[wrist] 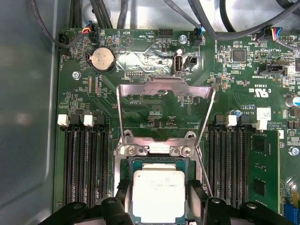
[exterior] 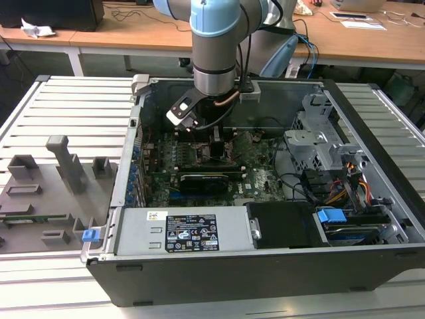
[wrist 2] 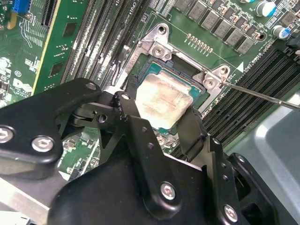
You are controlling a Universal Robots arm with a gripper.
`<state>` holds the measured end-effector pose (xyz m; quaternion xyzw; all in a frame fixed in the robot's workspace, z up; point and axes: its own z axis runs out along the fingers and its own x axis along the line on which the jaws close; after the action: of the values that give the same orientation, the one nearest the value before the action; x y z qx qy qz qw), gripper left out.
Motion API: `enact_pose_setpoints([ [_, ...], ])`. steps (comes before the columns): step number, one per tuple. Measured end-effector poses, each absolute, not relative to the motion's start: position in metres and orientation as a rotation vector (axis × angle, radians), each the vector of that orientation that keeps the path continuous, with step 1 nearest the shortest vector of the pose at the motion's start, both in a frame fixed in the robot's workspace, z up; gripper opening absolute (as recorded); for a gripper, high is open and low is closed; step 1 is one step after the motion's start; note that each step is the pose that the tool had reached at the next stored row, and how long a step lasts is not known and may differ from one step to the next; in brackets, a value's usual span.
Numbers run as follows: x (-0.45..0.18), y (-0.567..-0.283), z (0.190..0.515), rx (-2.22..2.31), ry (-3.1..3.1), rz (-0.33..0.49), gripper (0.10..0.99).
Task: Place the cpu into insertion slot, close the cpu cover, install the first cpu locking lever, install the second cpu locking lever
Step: 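Place the cpu into insertion slot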
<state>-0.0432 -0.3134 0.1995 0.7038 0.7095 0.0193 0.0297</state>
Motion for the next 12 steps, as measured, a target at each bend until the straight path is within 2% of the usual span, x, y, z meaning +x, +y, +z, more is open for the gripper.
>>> enact_pose_setpoints([
  [9,-0.042,-0.313,0.211,2.172,2.19,0.055,0.604],
  [10,-0.041,-0.313,0.211,2.174,2.191,0.053,0.588],
  [11,-0.04,-0.313,0.211,2.176,2.193,0.048,0.525],
  [12,-0.039,-0.313,0.211,2.177,2.195,0.045,0.525],
])
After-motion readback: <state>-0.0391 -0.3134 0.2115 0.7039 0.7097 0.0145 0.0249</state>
